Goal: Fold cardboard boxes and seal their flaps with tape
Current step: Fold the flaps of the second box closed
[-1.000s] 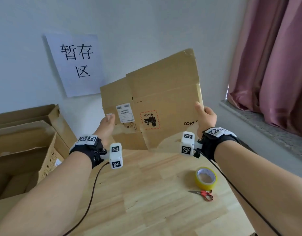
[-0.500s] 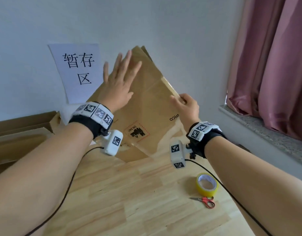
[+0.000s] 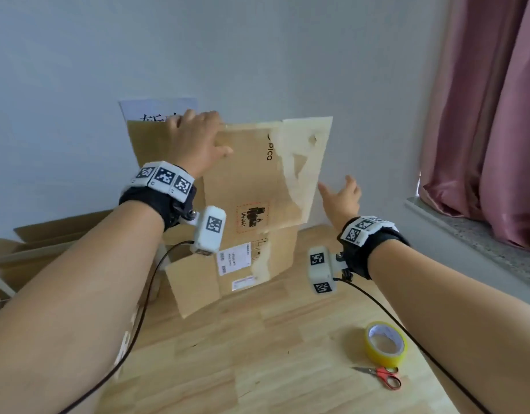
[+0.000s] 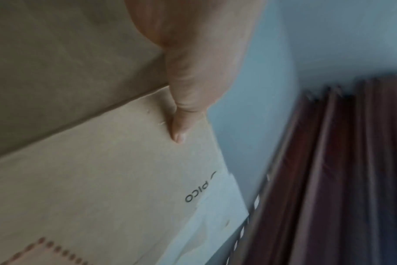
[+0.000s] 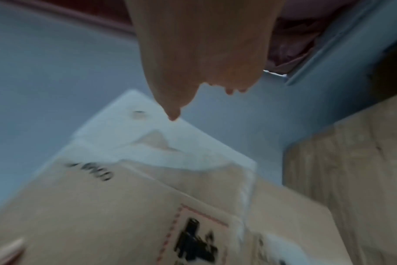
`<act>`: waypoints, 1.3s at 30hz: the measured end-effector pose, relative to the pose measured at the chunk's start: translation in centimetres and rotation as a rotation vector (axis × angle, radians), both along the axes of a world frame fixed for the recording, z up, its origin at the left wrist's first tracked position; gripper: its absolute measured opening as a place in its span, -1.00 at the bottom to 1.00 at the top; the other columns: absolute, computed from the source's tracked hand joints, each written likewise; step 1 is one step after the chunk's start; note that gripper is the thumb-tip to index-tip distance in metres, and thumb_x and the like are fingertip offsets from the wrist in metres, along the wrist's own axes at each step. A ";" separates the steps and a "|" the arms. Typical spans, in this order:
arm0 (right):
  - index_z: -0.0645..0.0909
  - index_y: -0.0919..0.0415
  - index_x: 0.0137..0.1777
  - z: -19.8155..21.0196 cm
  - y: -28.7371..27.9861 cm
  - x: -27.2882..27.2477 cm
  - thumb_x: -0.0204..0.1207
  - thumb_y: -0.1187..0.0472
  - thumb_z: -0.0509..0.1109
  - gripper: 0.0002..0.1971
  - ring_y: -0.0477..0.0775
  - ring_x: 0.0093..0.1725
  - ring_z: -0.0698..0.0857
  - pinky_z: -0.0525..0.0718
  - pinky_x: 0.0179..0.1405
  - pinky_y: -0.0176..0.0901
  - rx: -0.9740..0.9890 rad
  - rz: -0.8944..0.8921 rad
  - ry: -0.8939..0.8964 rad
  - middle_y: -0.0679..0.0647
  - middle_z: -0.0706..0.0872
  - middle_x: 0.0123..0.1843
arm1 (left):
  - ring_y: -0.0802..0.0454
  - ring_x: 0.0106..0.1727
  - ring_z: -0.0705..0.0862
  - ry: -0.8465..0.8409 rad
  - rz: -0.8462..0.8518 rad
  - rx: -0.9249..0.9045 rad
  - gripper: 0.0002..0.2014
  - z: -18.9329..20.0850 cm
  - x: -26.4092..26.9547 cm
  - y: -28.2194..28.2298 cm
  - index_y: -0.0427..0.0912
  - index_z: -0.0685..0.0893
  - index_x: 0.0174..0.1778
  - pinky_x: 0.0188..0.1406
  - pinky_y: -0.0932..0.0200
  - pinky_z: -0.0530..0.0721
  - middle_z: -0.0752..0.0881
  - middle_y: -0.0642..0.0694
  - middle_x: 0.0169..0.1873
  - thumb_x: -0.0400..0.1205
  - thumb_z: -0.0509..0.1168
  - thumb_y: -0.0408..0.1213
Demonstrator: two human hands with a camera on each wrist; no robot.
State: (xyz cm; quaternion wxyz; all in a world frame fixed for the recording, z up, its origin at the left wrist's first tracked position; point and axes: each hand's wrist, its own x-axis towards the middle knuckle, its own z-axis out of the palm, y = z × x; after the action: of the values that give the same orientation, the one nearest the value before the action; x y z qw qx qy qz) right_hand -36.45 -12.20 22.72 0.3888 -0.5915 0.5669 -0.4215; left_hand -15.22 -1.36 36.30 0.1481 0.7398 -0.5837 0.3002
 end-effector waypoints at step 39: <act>0.26 0.22 0.54 -4.7 -1.2 -1.6 0.63 0.17 0.17 -0.51 0.13 0.10 0.54 0.56 0.26 0.06 0.267 -0.061 -0.186 0.17 0.55 0.23 | 0.21 -0.21 0.49 1.604 0.039 -0.322 -0.82 -15.4 1.8 6.9 -0.06 0.54 -0.06 -0.27 0.18 0.44 0.53 0.12 -0.20 0.62 0.34 -0.05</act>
State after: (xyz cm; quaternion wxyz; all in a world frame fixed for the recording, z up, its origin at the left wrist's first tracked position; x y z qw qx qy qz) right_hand -38.02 -13.43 18.05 0.5017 -0.4755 0.5971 -0.4069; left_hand -13.45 5.55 20.95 0.6199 0.7094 -0.2368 -0.2377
